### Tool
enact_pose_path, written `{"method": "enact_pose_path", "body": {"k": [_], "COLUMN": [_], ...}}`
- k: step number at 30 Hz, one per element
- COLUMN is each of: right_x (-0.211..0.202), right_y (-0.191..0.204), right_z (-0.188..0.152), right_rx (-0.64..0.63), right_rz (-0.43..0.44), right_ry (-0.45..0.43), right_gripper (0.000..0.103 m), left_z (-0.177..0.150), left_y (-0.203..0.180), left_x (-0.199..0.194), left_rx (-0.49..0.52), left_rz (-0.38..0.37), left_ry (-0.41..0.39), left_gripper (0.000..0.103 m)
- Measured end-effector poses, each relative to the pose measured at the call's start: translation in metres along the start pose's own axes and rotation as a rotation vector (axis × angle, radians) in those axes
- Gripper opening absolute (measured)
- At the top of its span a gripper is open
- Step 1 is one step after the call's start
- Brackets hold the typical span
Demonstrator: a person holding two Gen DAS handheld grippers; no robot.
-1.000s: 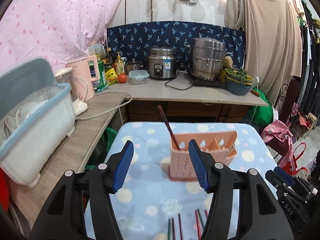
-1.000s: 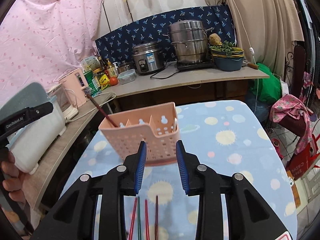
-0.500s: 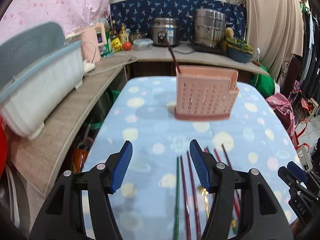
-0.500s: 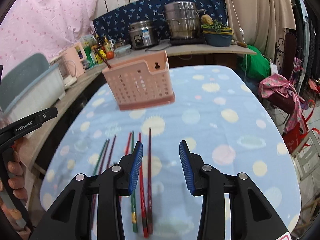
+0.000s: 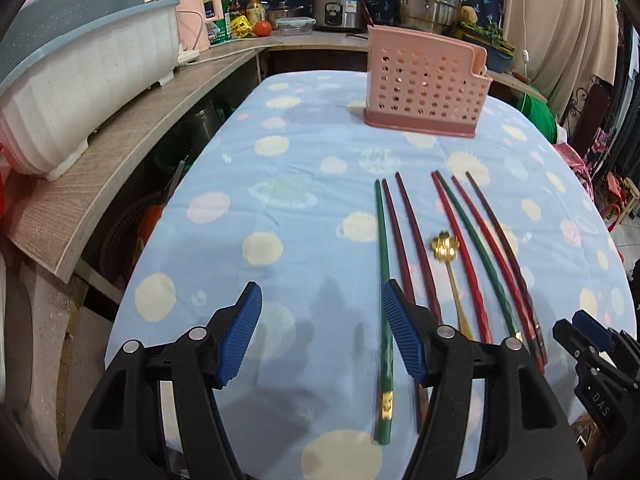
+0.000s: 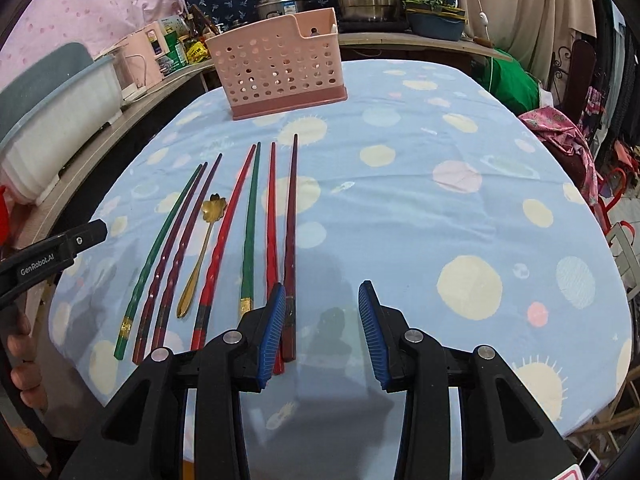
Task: Organize utensils
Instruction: 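Move both tools back down to the row of chopsticks, then grasp a dark red chopstick with the right tool while the left tool grasps a green chopstick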
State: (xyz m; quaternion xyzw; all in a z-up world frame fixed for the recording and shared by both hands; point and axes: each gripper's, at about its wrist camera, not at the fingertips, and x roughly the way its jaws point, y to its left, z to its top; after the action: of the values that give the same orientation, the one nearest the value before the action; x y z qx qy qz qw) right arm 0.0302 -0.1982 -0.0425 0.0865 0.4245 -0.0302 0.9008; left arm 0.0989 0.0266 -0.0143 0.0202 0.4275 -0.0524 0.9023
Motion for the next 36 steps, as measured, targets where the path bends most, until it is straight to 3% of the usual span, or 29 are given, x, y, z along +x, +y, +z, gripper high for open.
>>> {"method": "enact_pose_path", "body": {"k": [25, 27, 36], "right_x": [0.012, 0.014, 0.013], "right_y": [0.006, 0.007, 0.009], "right_z": [-0.007, -0.009, -0.012], "right_rx": [-0.026, -0.034, -0.058], "right_rz": [-0.002, -0.011, -0.032], "right_ry": [0.009, 0.015, 0.003], "right_gripper": [0.025, 0.017, 0.013], "left_z": [-0.039, -0.04, -0.047], "left_y": [-0.008, -0.01, -0.017], "left_x": [0.006, 0.006, 0.01], "left_rx": [0.024, 0.028, 0.04], "left_rz": [-0.035, -0.04, -0.047], "left_ry": [0.073, 0.076, 0.098], "left_gripper": [0.06, 0.06, 0.061]}}
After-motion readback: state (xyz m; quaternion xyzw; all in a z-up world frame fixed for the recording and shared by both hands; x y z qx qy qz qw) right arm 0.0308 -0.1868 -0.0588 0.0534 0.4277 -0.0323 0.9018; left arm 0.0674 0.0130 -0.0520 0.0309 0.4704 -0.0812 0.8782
